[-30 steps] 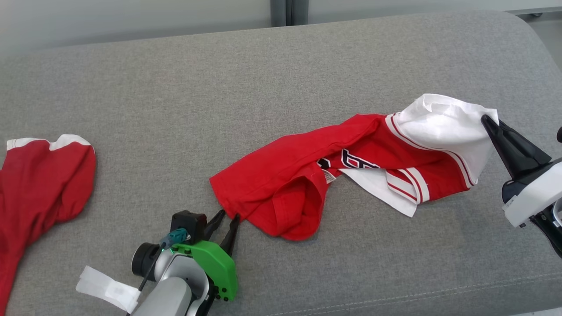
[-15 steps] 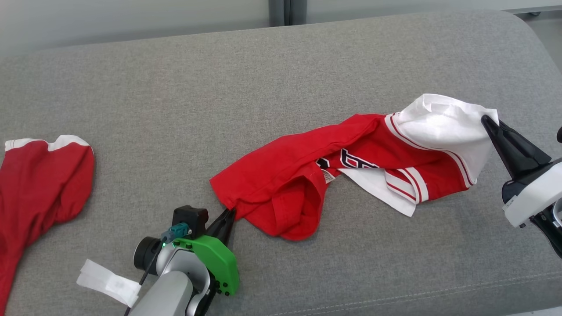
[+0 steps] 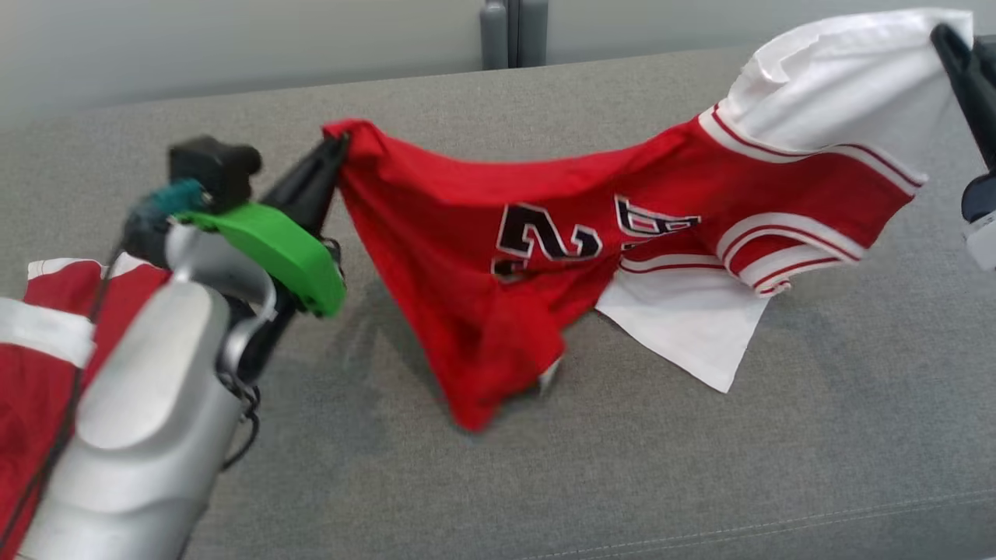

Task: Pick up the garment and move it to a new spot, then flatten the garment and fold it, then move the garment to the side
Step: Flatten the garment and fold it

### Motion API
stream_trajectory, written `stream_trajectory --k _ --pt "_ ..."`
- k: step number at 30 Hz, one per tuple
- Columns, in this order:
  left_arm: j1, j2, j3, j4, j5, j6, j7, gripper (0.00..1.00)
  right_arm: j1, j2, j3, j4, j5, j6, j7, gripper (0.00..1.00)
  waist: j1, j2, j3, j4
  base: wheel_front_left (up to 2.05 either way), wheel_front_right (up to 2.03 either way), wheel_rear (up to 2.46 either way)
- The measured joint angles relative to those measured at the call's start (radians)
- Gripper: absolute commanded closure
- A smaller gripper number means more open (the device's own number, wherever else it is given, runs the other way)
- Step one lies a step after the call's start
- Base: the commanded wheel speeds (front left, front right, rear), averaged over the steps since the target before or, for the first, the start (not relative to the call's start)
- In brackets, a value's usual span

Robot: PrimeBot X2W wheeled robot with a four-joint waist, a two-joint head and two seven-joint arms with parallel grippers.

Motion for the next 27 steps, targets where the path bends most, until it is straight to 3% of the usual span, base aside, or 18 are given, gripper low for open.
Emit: stream_trajectory --k 4,12,17,19,24,25,27 --pt "-0.079 0.080 0.058 -0.105 -0.026 -0.004 0.065 1.00 -0.055 -0.017 -0.015 -0.023 0.050 0.009 0.028 1.00 0.0000 0.0000 -0.029 -0.002 0.00 0.00 0.00" --pt "-0.092 0.150 0.137 -0.333 -0.216 -0.013 0.217 1.00 -0.054 -0.048 -0.138 -0.116 0.212 0.009 0.034 1.00 0.0000 0.0000 -0.100 -0.022 0.00 0.00 0.00" --pt "-0.037 0.187 0.154 -0.524 -0.351 -0.019 0.342 1.00 -0.027 -0.126 -0.270 -0.205 0.299 0.008 0.051 1.00 0.0000 0.0000 -0.142 -0.041 0.00 0.00 0.00" --pt "-0.038 0.195 0.162 -0.624 -0.409 -0.018 0.439 1.00 -0.027 -0.157 -0.323 -0.240 0.336 0.007 0.066 1.00 0.0000 0.0000 -0.154 -0.049 0.00 0.00 0.00" --pt "-0.056 0.230 0.221 -0.816 -0.501 0.083 0.566 1.00 -0.023 -0.242 -0.421 -0.291 0.436 -0.020 0.152 1.00 0.0000 0.0000 -0.156 -0.064 0.00 0.00 0.00" --pt "-0.056 0.251 0.235 -0.856 -0.521 0.132 0.614 1.00 0.000 -0.266 -0.426 -0.291 0.481 -0.027 0.198 1.00 0.0000 0.0000 -0.144 -0.067 0.00 0.00 0.00" --pt "-0.054 0.254 0.239 -0.859 -0.537 0.171 0.648 1.00 0.037 -0.265 -0.405 -0.281 0.506 -0.027 0.234 1.00 0.0000 0.0000 -0.126 -0.067 0.00 0.00 0.00"
